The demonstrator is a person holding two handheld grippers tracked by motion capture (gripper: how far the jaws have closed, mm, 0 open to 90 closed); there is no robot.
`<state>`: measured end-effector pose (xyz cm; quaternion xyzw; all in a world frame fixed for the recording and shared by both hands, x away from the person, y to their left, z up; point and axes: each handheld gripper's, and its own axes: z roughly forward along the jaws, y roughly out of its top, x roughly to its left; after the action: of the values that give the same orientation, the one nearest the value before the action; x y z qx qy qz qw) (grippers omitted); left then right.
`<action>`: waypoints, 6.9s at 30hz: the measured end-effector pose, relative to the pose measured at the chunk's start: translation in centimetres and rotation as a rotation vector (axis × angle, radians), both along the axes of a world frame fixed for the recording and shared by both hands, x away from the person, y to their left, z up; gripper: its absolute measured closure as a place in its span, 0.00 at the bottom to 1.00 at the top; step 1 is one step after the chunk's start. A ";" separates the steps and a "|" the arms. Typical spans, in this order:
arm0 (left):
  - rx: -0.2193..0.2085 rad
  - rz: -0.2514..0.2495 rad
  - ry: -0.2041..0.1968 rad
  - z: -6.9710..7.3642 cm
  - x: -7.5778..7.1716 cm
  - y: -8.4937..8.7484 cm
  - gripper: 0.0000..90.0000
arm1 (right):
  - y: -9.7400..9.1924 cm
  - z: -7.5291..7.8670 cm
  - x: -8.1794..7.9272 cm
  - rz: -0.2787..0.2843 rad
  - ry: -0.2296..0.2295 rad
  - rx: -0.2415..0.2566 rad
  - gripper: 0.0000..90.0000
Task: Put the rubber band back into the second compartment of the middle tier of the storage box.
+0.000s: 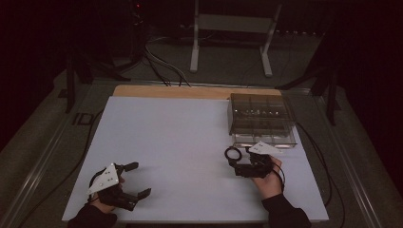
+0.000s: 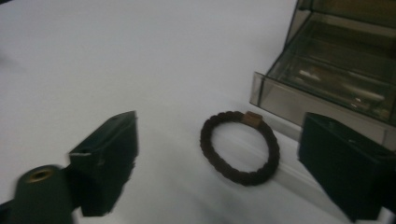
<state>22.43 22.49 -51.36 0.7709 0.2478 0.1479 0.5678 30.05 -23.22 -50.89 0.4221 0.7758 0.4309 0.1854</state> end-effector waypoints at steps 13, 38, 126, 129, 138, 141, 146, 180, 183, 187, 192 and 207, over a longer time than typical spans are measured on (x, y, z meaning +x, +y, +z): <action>-0.003 -0.002 0.004 0.0 0.0 -0.1 0.00 | 0.1 -0.9 1.3 -0.082 0.078 -0.055 0.43; 0.009 -0.008 0.005 0.0 0.0 -0.2 0.00 | 1.1 -2.2 3.7 -0.126 0.142 -0.194 0.79; 0.008 -0.011 0.005 -0.1 -0.1 -0.1 0.00 | -1.6 5.9 0.2 -0.094 -0.007 -0.124 0.96; 0.006 -0.008 0.005 -0.1 -0.1 -0.1 0.00 | -1.8 6.0 0.5 -0.100 -0.012 -0.128 0.96; 0.006 -0.006 0.004 -0.1 -0.1 0.0 0.00 | -2.4 6.3 1.3 -0.125 -0.018 -0.129 0.96; 0.006 -0.005 0.004 -0.1 -0.1 0.0 0.00 | -2.8 6.5 1.5 -0.139 -0.021 -0.126 0.96; 0.006 -0.005 0.006 -0.1 -0.1 -0.1 0.00 | -3.7 6.8 1.8 -0.165 -0.027 -0.120 0.96; 0.000 0.000 0.009 -0.1 0.0 0.0 0.00 | -8.0 6.1 4.2 -0.307 0.008 -0.126 0.96; -0.002 0.000 0.011 -0.1 0.0 0.0 0.00 | -8.2 5.7 4.6 -0.318 0.019 -0.138 0.96; 0.002 0.001 0.008 -0.1 -0.1 0.0 0.00 | -8.4 5.1 5.2 -0.331 0.033 -0.151 0.96; 0.006 0.000 0.009 -0.1 -0.1 0.0 0.00 | -8.4 4.7 5.6 -0.336 0.045 -0.162 0.96; 0.007 -0.001 0.009 -0.1 -0.1 0.0 0.00 | -8.3 3.3 6.7 -0.338 0.084 -0.197 0.96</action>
<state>22.32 22.48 -51.46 0.7738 0.2494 0.1452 0.5638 36.73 -31.56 -47.59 0.5436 0.7393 0.2978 0.2631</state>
